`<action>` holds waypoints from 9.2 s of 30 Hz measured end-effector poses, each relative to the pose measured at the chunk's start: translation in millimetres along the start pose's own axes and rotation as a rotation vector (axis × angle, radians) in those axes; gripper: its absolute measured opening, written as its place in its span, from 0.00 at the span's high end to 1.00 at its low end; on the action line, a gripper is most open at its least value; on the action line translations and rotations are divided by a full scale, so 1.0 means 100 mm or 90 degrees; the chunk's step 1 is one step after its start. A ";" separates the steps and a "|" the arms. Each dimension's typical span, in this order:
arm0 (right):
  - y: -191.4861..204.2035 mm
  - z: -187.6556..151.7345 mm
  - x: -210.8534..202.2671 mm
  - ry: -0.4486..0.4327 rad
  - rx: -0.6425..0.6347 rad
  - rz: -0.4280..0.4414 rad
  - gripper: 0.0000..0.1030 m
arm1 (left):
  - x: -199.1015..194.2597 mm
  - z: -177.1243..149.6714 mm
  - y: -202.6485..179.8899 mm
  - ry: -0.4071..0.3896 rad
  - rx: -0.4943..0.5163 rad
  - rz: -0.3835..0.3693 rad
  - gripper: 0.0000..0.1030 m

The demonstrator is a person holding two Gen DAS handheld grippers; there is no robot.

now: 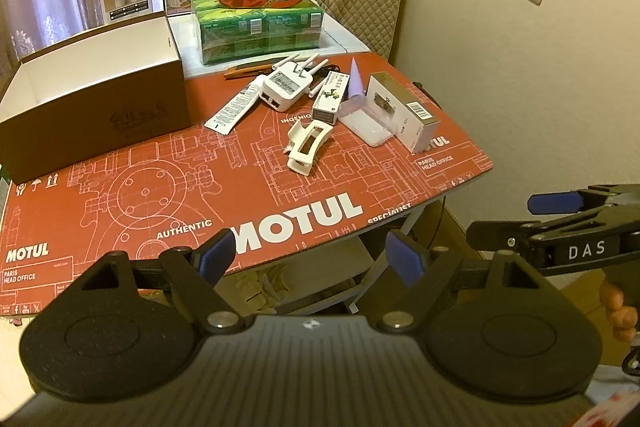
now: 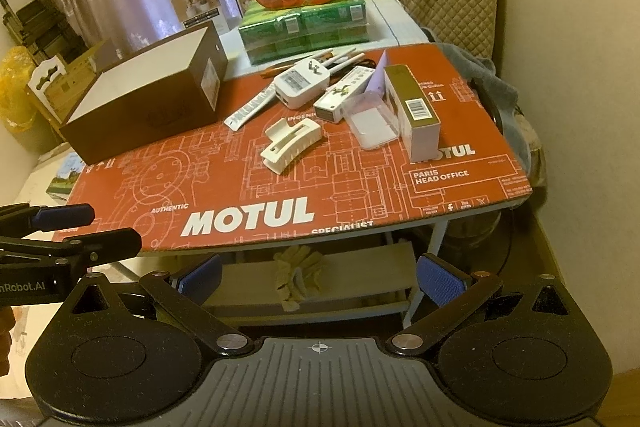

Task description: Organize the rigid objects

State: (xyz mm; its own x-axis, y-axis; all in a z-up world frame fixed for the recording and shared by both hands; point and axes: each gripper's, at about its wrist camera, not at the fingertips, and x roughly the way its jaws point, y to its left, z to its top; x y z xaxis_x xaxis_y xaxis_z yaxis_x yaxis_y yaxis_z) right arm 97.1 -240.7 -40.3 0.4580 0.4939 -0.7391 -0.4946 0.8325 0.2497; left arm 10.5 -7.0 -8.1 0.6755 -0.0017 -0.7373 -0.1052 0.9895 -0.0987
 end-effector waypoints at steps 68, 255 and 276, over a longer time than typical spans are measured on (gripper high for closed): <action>-1.07 1.14 1.68 0.021 -0.079 -0.113 0.67 | 2.57 1.12 -0.05 0.127 0.146 -0.008 0.44; 1.51 1.84 1.93 0.006 -0.173 0.173 0.42 | 0.82 1.11 2.20 0.015 -0.139 0.177 0.42; 0.46 1.61 1.64 0.043 -0.090 0.113 0.42 | 1.37 1.19 1.24 0.061 -0.051 0.076 0.42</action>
State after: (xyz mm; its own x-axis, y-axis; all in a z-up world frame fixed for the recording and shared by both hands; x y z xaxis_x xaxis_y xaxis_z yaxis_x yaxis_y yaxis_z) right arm 268.7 -81.2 -49.0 0.3073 0.6074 -0.7326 -0.6632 0.6888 0.2928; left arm 176.2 132.6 -41.8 0.5821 0.0977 -0.8072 -0.2413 0.9688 -0.0567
